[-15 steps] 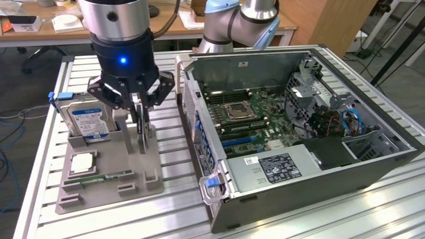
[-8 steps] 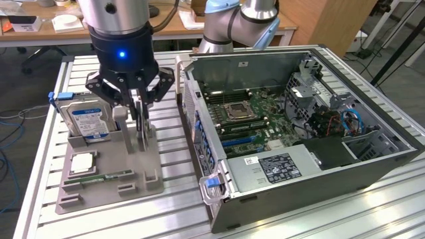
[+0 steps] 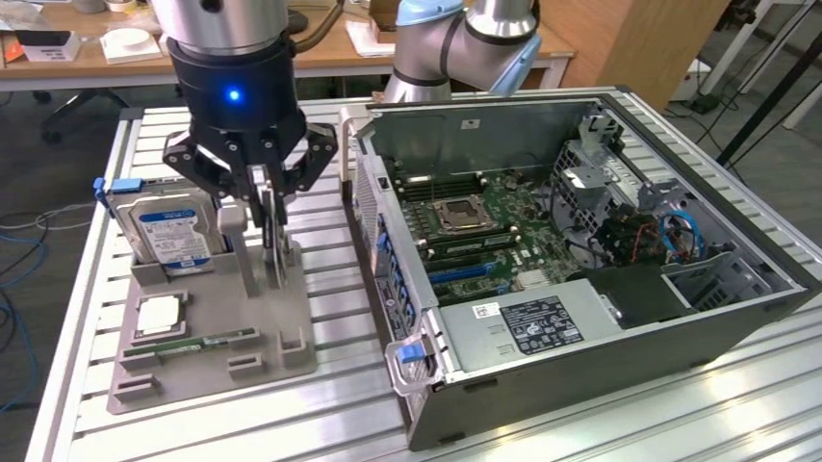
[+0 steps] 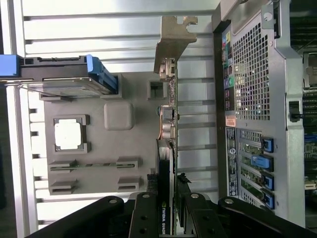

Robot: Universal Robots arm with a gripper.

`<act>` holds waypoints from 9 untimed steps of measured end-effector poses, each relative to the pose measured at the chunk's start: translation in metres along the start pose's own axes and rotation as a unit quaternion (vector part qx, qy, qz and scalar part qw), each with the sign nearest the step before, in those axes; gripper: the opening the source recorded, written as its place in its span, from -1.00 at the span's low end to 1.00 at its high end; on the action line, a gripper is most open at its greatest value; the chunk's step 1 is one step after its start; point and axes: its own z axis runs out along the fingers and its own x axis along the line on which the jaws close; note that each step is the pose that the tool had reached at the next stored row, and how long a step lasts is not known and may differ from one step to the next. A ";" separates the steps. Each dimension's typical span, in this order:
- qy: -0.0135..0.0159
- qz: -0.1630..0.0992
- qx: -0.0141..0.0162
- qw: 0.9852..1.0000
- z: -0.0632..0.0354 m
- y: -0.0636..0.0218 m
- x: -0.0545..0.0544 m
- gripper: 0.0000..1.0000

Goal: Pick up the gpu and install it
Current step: 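Pick up the gpu and move the gpu toward the slot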

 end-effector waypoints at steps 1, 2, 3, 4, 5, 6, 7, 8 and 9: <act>0.000 0.000 0.000 1.000 -0.0005 0.0000 0.000 -0.48; 0.000 0.000 0.000 1.000 -0.0010 0.0000 0.000 -0.48; 0.000 0.000 0.000 1.000 -0.0014 0.0001 0.000 -0.48; 0.000 0.000 0.000 1.000 -0.0016 0.0001 0.000 -0.48; 0.000 0.000 0.000 1.000 -0.0016 0.0001 0.000 -0.48; 0.000 0.000 0.000 1.000 -0.0016 0.0001 0.000 -0.48; 0.000 0.000 0.000 1.000 -0.0016 0.0001 0.000 -0.48; 0.000 0.000 0.000 1.000 -0.0017 0.0001 0.000 -0.48; 0.000 0.000 0.000 1.000 -0.0017 0.0001 0.000 -0.48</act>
